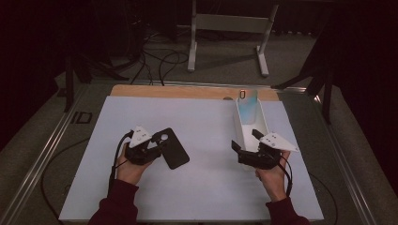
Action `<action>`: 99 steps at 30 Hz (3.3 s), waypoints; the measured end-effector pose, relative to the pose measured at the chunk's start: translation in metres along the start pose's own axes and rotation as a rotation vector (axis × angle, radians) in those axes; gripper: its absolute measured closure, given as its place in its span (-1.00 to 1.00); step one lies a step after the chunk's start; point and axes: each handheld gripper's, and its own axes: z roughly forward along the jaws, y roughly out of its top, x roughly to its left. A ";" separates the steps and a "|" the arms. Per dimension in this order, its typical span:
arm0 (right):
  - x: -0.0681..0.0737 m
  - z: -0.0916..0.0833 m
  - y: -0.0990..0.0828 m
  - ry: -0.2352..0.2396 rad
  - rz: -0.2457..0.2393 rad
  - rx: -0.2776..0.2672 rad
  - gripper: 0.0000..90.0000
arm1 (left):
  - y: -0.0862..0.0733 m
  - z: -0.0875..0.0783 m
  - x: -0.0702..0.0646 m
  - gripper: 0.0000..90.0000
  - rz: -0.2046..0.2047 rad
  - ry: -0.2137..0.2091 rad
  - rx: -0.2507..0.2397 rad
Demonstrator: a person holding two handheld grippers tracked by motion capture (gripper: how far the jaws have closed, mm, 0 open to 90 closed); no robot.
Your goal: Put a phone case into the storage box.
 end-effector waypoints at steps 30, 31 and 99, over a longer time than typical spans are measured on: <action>-0.005 -0.014 -0.002 -0.011 0.048 -0.054 -0.77 | -0.011 0.109 -0.036 1.00 0.013 -0.135 0.322; -0.005 -0.014 -0.002 -0.008 0.047 -0.052 -0.77 | -0.012 0.112 -0.037 1.00 0.011 -0.137 0.331; -0.018 -0.029 -0.009 0.048 0.023 -0.052 -0.80 | -0.057 -0.096 0.042 -1.00 -0.088 0.160 -0.094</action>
